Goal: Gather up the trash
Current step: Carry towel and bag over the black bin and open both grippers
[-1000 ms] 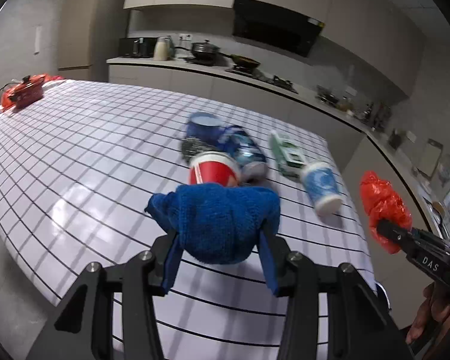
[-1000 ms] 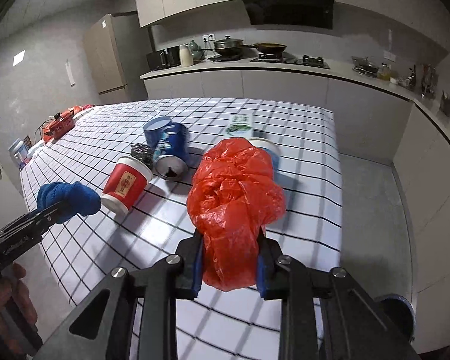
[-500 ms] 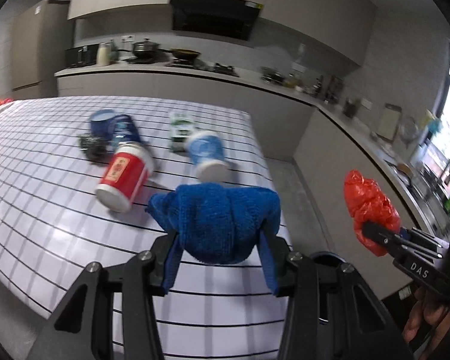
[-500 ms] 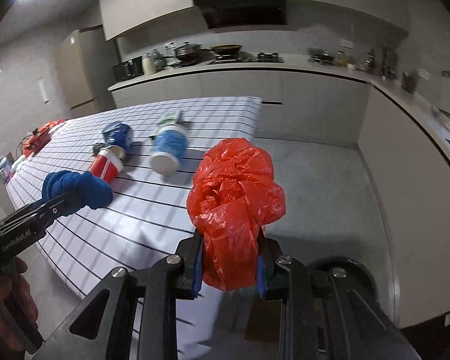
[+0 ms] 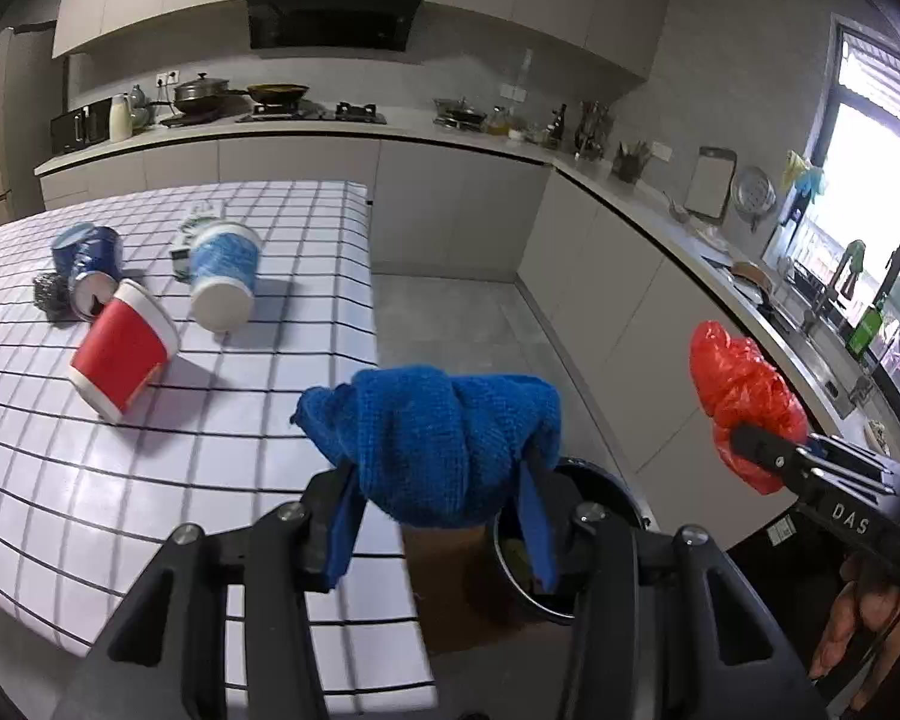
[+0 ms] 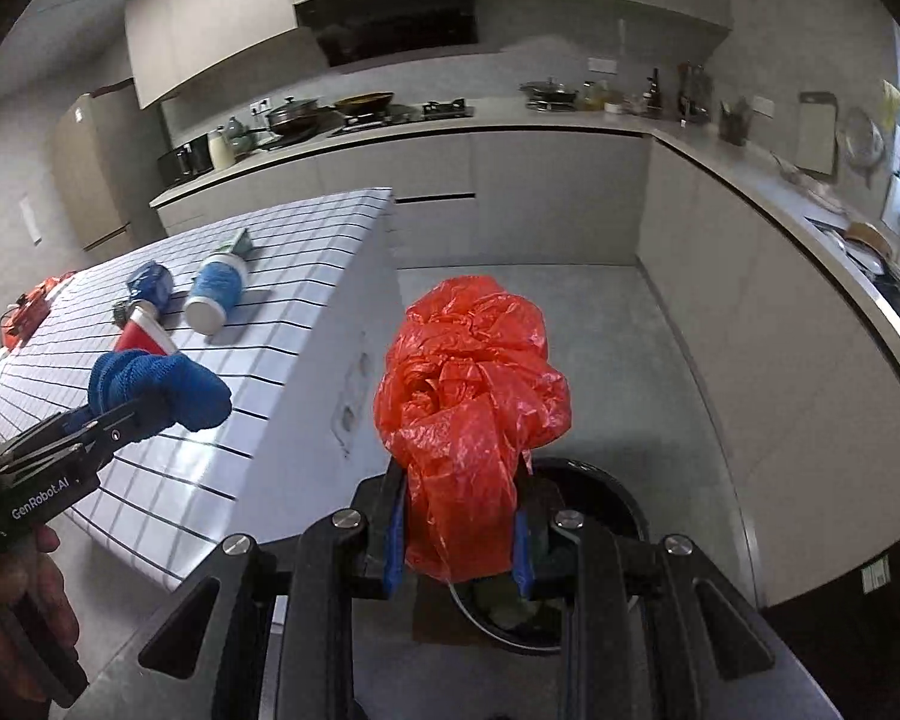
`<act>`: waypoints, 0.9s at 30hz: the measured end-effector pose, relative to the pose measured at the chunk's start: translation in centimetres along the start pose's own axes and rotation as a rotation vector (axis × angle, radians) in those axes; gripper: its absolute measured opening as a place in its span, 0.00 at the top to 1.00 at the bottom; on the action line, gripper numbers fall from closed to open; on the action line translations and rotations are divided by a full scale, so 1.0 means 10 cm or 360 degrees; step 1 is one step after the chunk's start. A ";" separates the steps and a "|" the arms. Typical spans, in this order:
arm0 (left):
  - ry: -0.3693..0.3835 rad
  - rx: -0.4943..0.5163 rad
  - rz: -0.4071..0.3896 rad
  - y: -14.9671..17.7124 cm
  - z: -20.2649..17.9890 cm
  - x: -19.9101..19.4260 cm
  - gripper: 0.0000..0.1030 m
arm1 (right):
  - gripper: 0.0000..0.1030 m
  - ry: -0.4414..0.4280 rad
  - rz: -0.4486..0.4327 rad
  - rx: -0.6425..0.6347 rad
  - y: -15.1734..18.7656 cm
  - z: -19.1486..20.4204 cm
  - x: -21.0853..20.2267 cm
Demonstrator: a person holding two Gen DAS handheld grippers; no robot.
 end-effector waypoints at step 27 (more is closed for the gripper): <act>-0.0157 -0.0113 0.0084 0.21 0.06 0.38 0.54 | 0.72 0.0079 0.0130 -0.0007 0.17 -0.69 0.23</act>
Point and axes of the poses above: each gripper's, at about its wrist camera, not at the fingertips, and x roughly the way its jaws point, z to its left, y to its underside, the point moved 10 cm from there along x, roughly the way its jaws point, and after that the axes turned 10 degrees about x, right-handed, at the moved point
